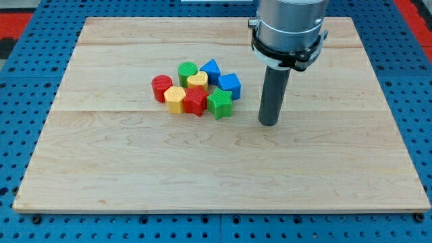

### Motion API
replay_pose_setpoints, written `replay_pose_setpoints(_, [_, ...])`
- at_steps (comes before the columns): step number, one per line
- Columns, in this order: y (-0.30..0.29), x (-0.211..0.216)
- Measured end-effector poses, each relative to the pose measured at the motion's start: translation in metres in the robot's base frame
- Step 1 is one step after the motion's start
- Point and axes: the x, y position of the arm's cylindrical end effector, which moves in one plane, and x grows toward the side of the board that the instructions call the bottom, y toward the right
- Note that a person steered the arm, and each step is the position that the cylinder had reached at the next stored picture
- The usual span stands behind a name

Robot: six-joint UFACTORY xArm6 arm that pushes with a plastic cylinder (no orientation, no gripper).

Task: Push the green circle into the yellow heart

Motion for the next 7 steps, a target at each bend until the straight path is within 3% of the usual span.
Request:
replay_pose_setpoints(2, [-0.076,0.049])
replay_pose_setpoints(3, [-0.140,0.051])
replay_pose_setpoints(4, [-0.148,0.044])
replay_pose_setpoints(5, [-0.200,0.043])
replay_pose_setpoints(6, [-0.262,-0.001])
replay_pose_setpoints(7, [-0.257,-0.057])
